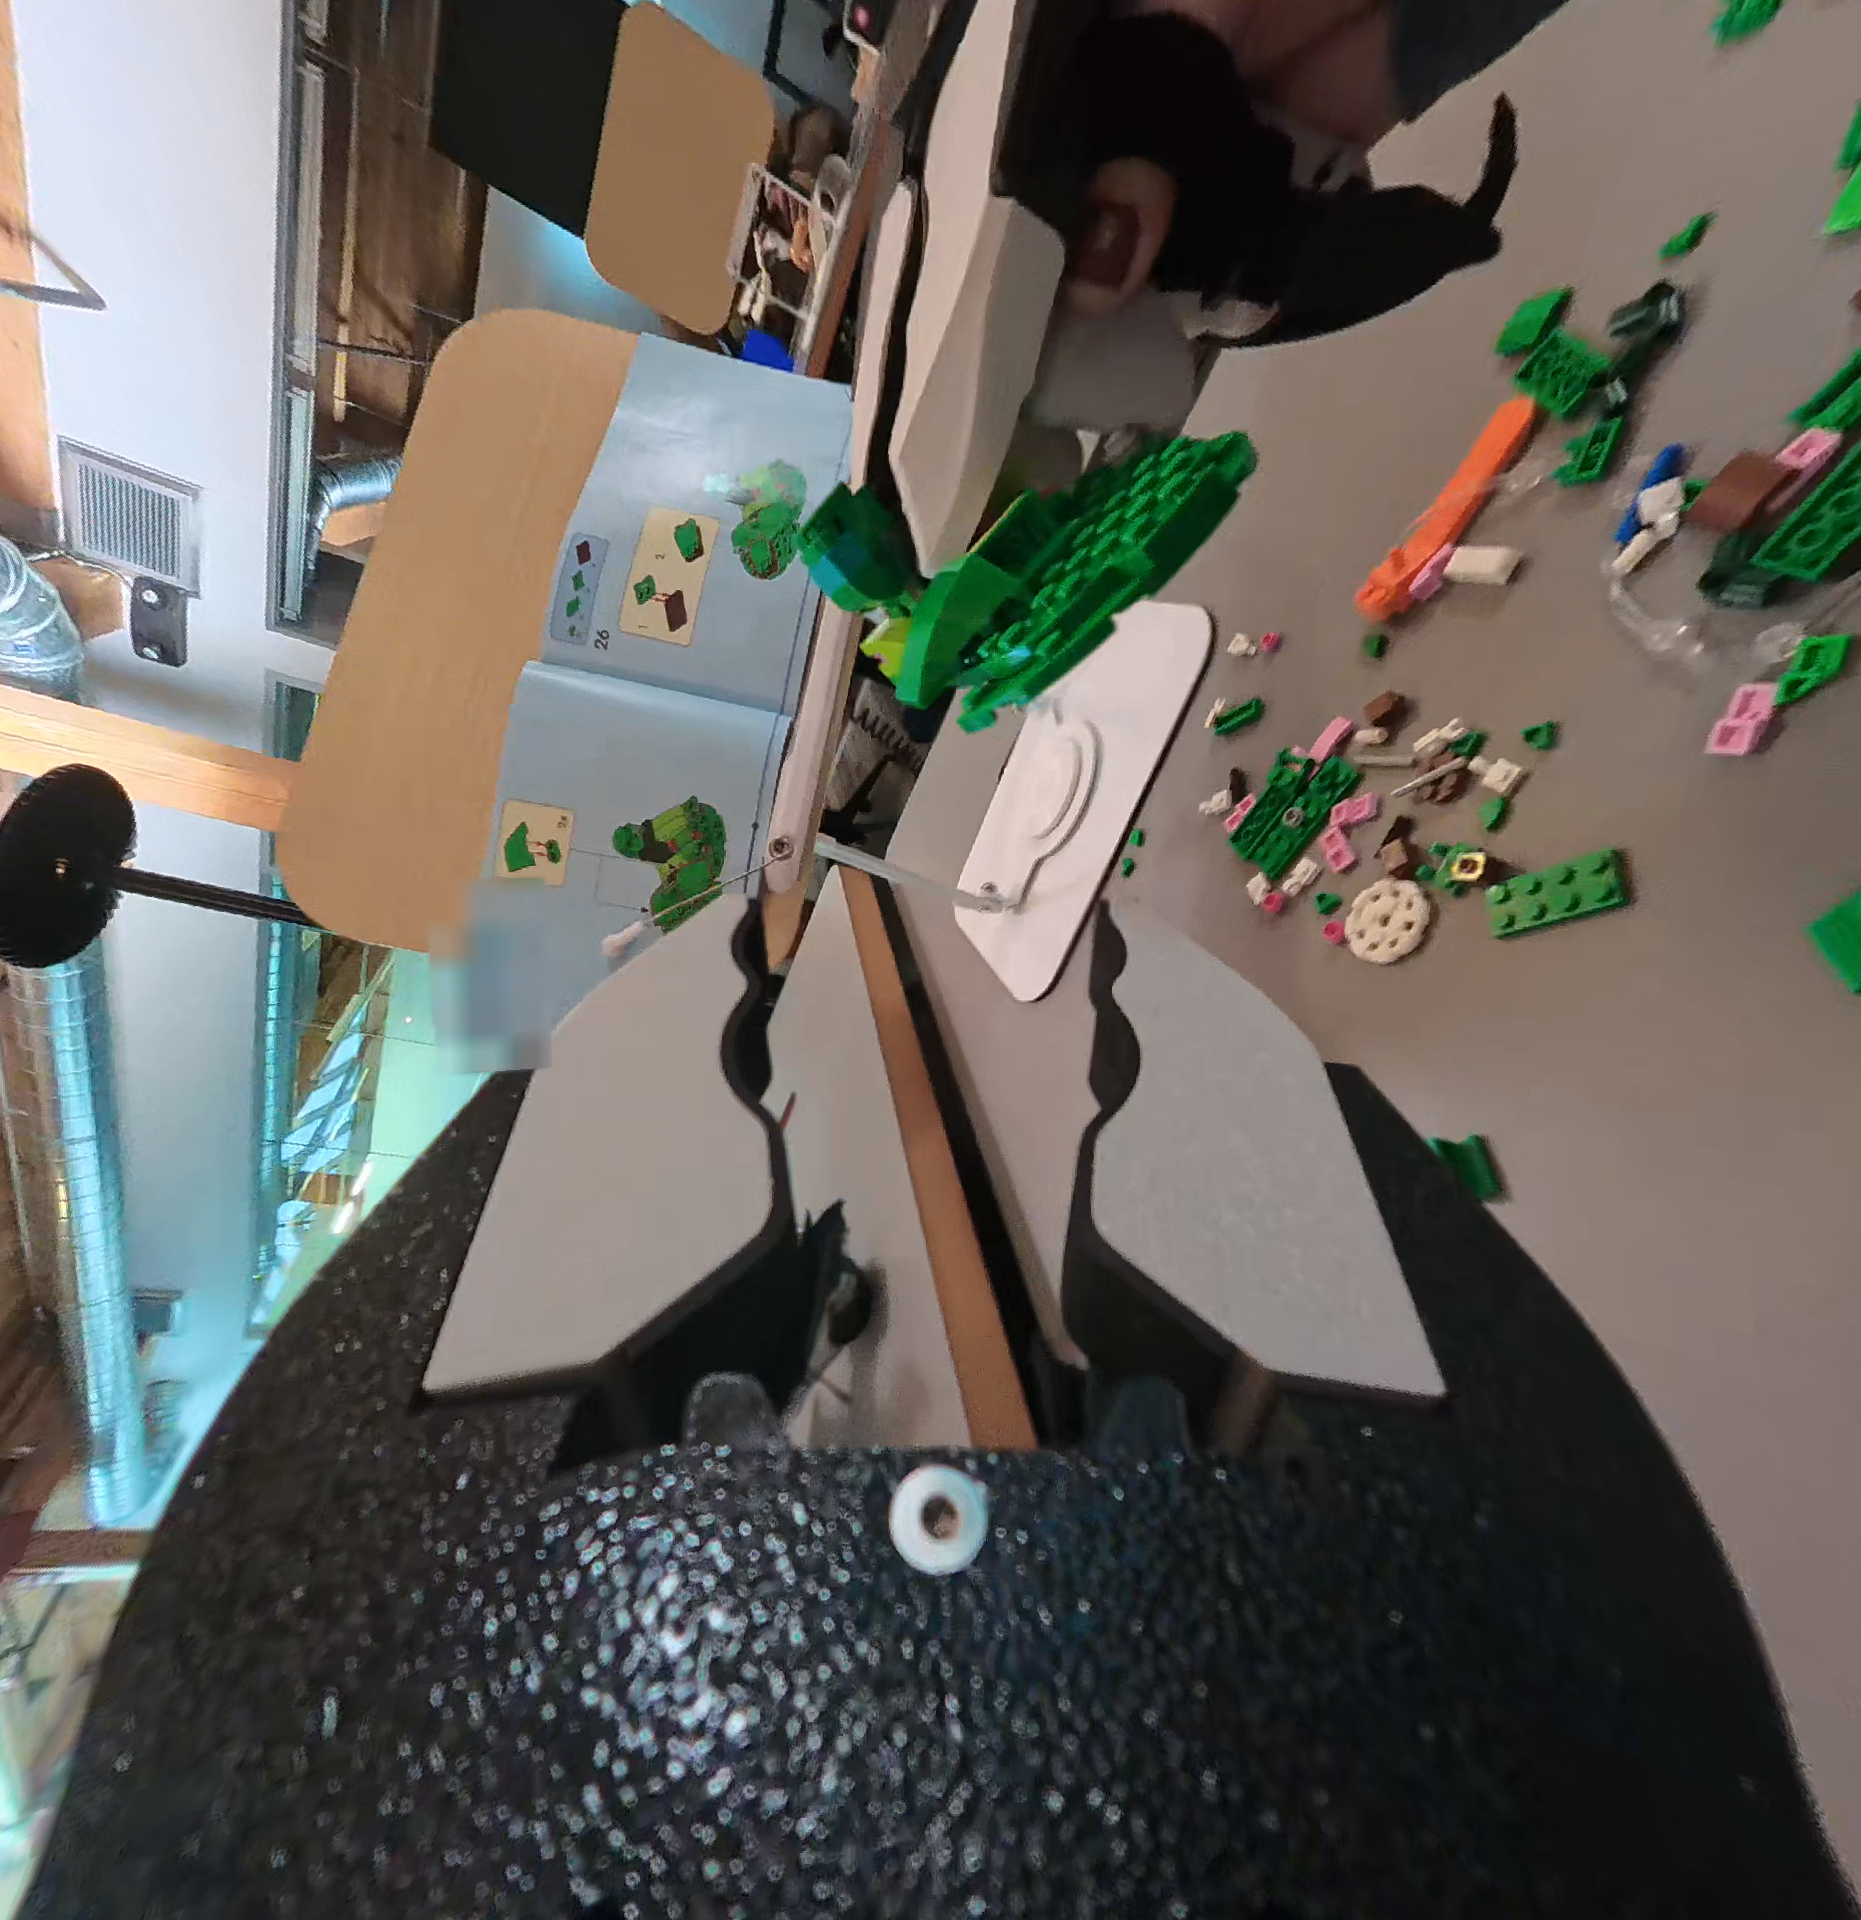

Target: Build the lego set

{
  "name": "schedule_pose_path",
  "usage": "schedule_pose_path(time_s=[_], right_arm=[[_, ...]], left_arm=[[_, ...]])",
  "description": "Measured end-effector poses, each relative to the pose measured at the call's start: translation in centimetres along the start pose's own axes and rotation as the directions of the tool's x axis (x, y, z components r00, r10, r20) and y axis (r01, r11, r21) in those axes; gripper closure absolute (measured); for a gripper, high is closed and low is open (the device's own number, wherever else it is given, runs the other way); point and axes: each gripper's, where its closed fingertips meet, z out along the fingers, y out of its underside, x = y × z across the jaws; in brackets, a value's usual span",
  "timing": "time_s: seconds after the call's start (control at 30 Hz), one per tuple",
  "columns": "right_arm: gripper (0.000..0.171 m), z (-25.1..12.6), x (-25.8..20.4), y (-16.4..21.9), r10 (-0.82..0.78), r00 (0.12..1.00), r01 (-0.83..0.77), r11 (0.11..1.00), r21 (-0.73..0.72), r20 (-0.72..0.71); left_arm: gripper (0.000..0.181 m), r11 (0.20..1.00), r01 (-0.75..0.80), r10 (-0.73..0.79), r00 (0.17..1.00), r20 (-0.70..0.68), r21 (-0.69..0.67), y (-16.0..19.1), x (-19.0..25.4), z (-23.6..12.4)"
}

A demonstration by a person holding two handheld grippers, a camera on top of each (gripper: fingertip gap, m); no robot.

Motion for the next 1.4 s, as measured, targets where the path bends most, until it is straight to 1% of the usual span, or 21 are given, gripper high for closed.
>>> schedule_pose_path(time_s=[0.17,0.4,0.5,0.57,0.6,0.7,0.87,1.1,1.23,1.4], right_arm=[[0.145,0.4,-0.1,0.2,0.019,1.0,-0.019,1.0,-0.013,0.002],[0.145,1.4,-0.8,0.1,0.009,1.0,-0.009,0.999,-0.052,0.002],[0.145,1.5,-1.3,0.0,0.001,1.0,0.0,0.998,-0.066,0.018],[0.145,1.6,-1.5,-0.1,0.0,1.0,0.002,0.997,-0.079,0.019],[0.145,1.6,-1.7,-0.1,-0.002,1.0,0.004,0.997,-0.081,0.025],[0.145,1.7,-2.1,-0.2,0.001,0.999,0.003,0.997,-0.082,0.042],[0.145,2.0,-2.4,0.0,0.005,0.998,0.001,0.995,-0.098,0.058],[0.145,2.5,-2.9,0.3,-0.002,0.997,0.011,0.992,-0.125,0.071],[0.145,2.8,-3.0,0.4,-0.006,0.998,0.015,0.99,-0.139,0.068],[0.146,3.0,-3.0,0.5,-0.009,0.998,0.018,0.987,-0.159,0.055]], left_arm=[[0.123,0.997,0.064,-0.065,0.997,0.032,0.046,0.0,0.6,-0.6],[0.123,1.0,0.007,-0.009,0.994,0.105,0.024,1.0,0.8,-1.3],[0.13,0.998,-0.016,0.009,0.991,0.135,0.055,0.7,0.5,-2.0],[0.138,0.993,-0.046,0.029,0.987,0.157,0.106,-0.1,0.3,-2.6],[0.138,0.991,-0.055,0.035,0.987,0.159,0.121,-0.4,0.3,-2.8],[0.134,0.99,-0.081,0.064,0.987,0.146,0.116,-0.5,0.6,-2.9],[0.128,0.977,-0.152,0.13,0.98,0.151,0.148,-1.5,1.2,-3.1],[0.127,0.933,-0.352,0.336,0.927,0.168,0.074,-1.8,2.1,-2.3],[0.127,0.913,-0.408,0.397,0.898,0.189,0.023,-1.9,1.9,-1.8],[0.129,0.88,-0.474,0.471,0.863,0.18,-0.031,-1.9,2.0,-1.1]])
